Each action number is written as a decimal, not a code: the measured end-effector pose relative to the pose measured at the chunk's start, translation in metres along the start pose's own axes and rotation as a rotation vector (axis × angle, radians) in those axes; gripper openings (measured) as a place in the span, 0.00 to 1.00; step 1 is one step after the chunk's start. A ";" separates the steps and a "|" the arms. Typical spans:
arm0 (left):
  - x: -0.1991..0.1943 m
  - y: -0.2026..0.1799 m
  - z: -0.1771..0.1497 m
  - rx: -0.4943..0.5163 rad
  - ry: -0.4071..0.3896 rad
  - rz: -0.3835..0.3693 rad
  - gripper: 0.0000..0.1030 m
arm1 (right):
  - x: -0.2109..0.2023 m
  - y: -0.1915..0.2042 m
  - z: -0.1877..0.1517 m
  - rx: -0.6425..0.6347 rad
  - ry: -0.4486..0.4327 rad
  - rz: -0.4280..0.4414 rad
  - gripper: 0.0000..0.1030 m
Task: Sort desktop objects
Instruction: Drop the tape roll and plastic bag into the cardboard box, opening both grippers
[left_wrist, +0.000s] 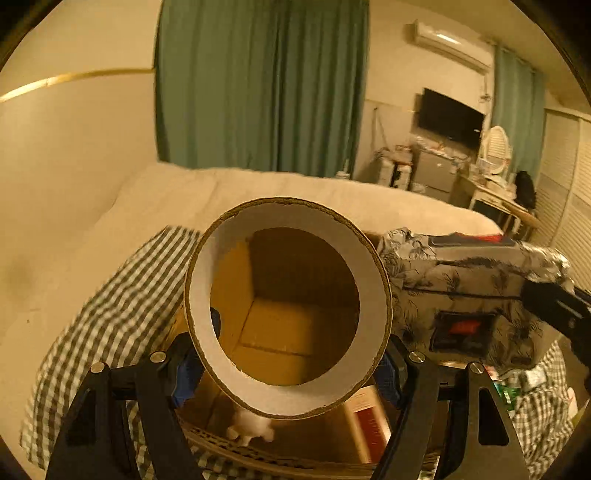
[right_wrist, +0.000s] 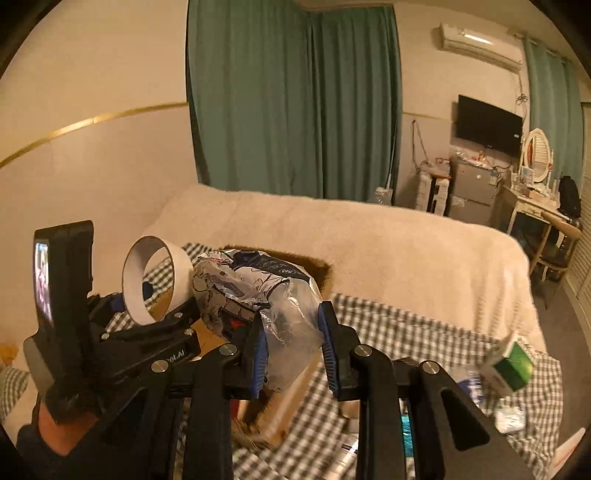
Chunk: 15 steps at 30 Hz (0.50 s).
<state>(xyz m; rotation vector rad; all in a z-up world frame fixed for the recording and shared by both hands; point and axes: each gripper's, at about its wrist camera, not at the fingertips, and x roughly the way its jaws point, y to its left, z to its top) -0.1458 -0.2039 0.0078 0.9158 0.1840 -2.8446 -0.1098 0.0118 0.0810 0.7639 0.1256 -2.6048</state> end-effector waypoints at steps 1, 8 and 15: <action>0.006 -0.001 -0.005 -0.004 0.013 -0.003 0.75 | 0.009 0.002 0.000 0.002 0.011 0.001 0.24; 0.021 -0.004 -0.026 0.010 0.073 -0.011 0.89 | 0.055 0.000 -0.012 0.059 0.076 0.014 0.42; -0.007 -0.014 -0.022 0.056 0.031 0.002 1.00 | 0.024 -0.014 -0.017 0.132 -0.005 0.019 0.66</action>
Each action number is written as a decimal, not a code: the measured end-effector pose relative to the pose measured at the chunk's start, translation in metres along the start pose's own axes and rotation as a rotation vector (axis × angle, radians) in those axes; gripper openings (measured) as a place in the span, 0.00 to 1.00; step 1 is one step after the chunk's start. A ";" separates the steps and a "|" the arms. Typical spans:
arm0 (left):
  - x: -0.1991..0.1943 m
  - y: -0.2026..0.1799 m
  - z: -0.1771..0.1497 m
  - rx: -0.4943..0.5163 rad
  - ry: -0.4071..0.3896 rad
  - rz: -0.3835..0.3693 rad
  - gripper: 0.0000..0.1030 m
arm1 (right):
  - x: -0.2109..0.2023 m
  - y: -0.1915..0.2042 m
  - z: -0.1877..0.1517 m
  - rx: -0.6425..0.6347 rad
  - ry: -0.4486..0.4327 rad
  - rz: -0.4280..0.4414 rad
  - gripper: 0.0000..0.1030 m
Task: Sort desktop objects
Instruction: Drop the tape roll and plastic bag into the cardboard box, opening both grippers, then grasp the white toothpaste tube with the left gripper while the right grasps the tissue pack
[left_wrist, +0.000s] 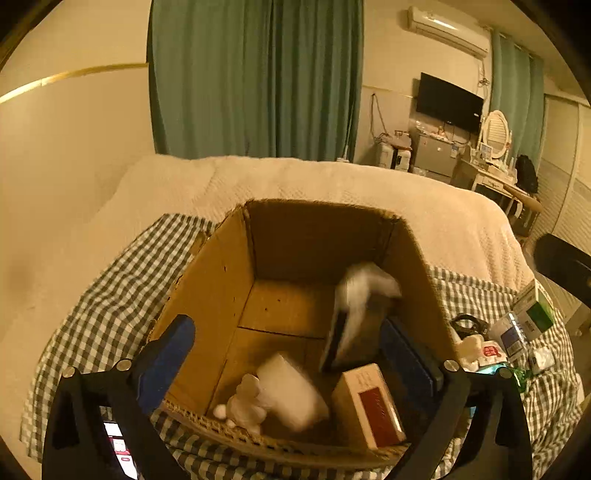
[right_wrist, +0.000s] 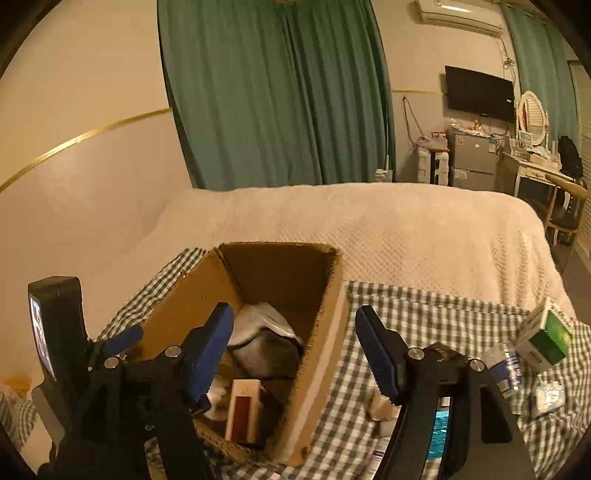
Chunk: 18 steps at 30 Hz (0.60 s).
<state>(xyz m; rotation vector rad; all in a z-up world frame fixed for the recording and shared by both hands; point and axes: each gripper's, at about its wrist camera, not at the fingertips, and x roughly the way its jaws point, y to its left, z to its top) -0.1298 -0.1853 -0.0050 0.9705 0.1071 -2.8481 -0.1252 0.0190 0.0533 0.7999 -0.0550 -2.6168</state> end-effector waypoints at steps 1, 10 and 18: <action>-0.005 -0.003 0.001 0.002 -0.003 -0.004 1.00 | -0.008 -0.002 0.001 -0.004 -0.006 -0.003 0.66; -0.065 -0.050 0.003 0.012 -0.023 -0.120 1.00 | -0.101 -0.055 -0.020 -0.009 -0.046 -0.107 0.68; -0.071 -0.129 -0.051 0.029 0.050 -0.241 1.00 | -0.163 -0.129 -0.065 0.053 -0.024 -0.210 0.69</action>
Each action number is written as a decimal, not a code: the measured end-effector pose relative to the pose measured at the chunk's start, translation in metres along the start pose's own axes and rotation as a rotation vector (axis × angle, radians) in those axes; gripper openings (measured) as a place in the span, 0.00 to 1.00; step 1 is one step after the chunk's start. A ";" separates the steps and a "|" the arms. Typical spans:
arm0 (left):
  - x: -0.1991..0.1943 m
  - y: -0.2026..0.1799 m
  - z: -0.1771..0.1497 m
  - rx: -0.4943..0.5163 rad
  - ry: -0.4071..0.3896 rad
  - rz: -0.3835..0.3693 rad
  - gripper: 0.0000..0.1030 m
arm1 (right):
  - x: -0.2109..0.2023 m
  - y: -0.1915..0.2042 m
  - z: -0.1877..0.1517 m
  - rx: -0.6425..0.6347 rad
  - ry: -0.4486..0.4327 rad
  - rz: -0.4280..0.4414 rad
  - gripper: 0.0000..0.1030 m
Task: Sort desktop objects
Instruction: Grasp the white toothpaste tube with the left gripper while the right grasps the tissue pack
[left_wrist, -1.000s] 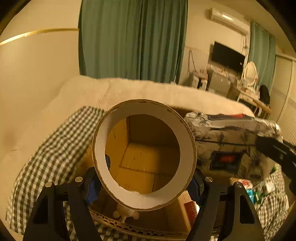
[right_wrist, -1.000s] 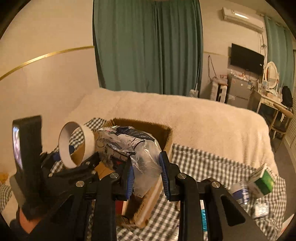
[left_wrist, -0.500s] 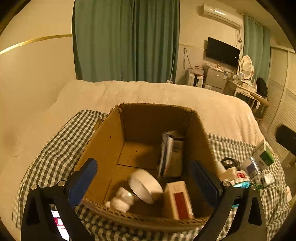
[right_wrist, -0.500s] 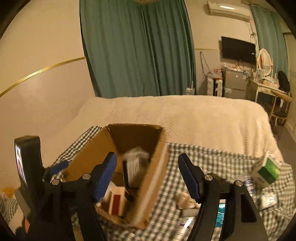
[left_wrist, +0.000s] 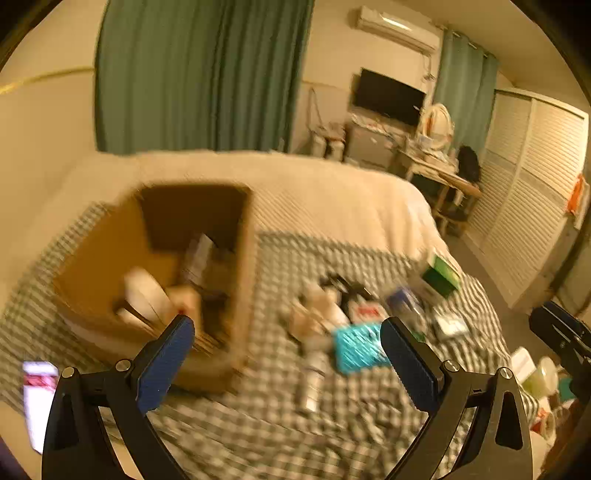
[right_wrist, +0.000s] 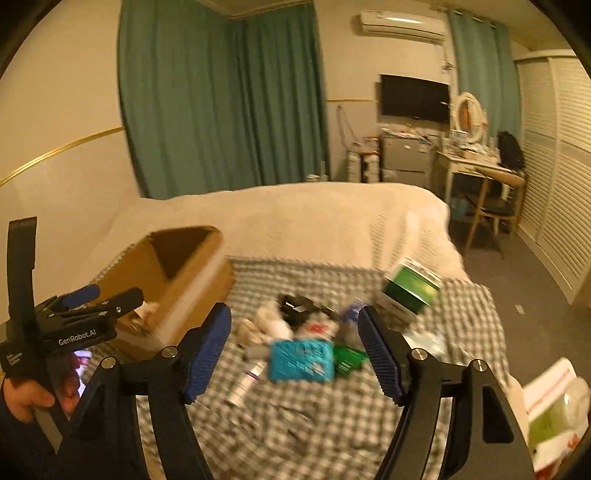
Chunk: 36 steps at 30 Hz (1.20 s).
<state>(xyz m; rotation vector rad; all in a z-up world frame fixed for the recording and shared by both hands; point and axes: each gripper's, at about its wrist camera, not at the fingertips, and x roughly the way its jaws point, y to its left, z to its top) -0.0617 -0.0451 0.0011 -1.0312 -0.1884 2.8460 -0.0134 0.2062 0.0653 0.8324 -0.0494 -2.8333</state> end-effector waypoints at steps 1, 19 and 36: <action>0.006 -0.007 -0.008 0.000 0.016 -0.007 1.00 | -0.002 -0.008 -0.007 0.002 0.005 -0.012 0.69; 0.164 -0.045 -0.087 0.022 0.242 0.080 0.87 | 0.111 -0.147 -0.091 0.186 0.178 -0.158 0.77; 0.177 -0.040 -0.085 -0.030 0.235 0.062 0.27 | 0.231 -0.183 -0.099 0.080 0.319 -0.235 0.84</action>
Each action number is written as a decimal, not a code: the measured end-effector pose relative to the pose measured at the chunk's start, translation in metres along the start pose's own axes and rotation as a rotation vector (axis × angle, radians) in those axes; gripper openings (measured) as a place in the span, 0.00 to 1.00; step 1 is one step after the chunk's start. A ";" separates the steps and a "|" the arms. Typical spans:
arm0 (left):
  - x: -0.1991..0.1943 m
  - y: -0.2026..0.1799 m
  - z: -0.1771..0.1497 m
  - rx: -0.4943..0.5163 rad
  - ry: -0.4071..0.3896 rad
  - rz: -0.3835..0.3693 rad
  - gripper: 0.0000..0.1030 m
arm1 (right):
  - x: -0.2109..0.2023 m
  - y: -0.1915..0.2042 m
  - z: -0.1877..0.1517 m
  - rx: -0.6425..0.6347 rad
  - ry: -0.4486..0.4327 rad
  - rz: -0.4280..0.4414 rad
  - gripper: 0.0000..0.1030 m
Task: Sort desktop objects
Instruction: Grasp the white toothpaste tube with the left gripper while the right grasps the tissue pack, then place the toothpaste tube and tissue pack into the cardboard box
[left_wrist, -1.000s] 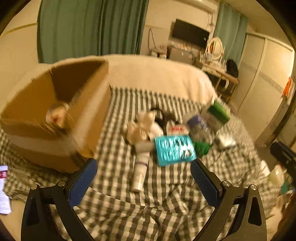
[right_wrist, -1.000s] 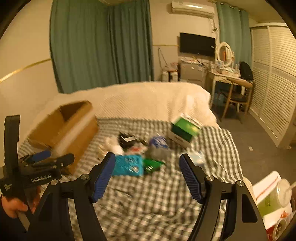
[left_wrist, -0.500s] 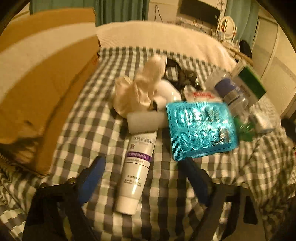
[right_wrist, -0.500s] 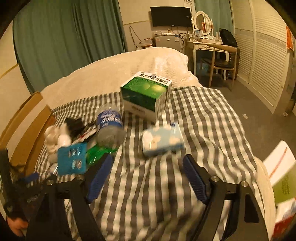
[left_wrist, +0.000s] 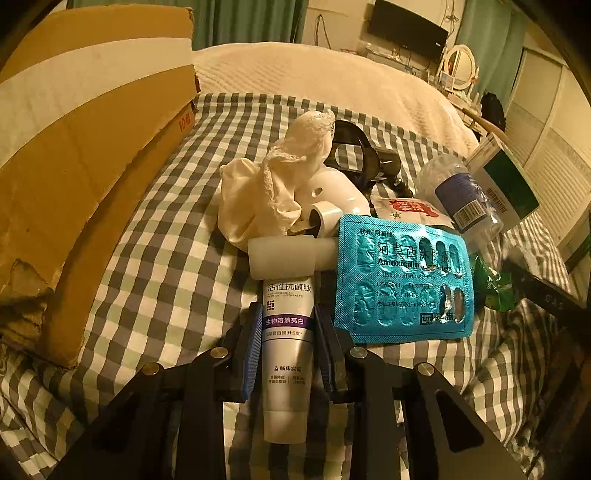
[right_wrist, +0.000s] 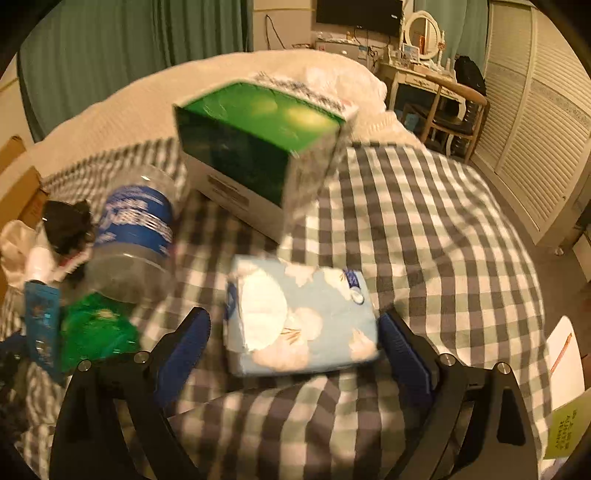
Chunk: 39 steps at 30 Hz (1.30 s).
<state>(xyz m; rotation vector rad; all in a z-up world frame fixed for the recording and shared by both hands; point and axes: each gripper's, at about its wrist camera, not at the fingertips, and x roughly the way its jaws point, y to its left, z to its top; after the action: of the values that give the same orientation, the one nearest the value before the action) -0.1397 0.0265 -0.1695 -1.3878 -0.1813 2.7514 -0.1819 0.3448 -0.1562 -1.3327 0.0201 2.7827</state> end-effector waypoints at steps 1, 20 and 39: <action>-0.002 0.001 0.000 -0.006 -0.002 -0.002 0.27 | 0.001 -0.003 -0.002 0.015 -0.007 0.004 0.73; -0.128 0.029 0.010 -0.048 -0.110 -0.120 0.26 | -0.207 0.029 -0.076 -0.002 -0.207 0.140 0.71; -0.402 0.183 -0.015 -0.128 -0.361 -0.026 0.26 | -0.529 0.092 -0.128 -0.118 -0.579 0.262 0.71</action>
<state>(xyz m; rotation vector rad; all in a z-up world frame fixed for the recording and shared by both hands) 0.1121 -0.1944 0.1190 -0.8869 -0.3928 2.9894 0.2432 0.2249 0.1743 -0.5208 0.0052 3.3269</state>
